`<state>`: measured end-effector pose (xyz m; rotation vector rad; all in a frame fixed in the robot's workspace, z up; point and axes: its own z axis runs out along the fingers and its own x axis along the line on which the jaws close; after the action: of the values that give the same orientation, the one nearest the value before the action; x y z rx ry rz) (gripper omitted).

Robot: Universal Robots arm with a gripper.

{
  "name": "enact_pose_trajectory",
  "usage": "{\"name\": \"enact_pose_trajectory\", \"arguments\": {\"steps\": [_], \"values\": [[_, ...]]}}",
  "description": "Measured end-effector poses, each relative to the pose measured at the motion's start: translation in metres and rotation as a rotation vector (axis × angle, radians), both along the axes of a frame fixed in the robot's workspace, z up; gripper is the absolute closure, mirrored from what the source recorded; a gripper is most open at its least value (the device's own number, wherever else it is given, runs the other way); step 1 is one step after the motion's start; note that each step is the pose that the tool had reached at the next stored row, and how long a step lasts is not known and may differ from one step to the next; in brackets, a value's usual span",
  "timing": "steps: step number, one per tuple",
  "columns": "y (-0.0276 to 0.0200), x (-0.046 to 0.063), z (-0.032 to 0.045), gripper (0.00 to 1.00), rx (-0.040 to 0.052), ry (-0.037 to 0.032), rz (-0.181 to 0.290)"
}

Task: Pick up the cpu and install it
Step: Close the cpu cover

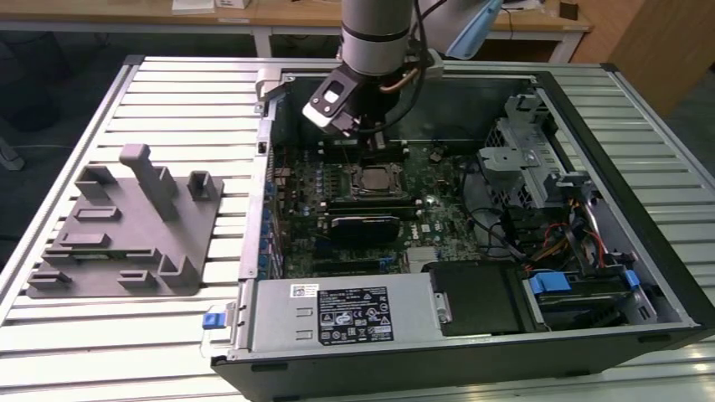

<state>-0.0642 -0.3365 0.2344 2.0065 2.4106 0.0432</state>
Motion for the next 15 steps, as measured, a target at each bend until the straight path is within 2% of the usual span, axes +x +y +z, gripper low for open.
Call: {"name": "enact_pose_trajectory", "arguments": {"steps": [15], "values": [[0.0000, 0.0000, -0.0005, 0.89, -0.0002, 0.0001, 0.273]]}}
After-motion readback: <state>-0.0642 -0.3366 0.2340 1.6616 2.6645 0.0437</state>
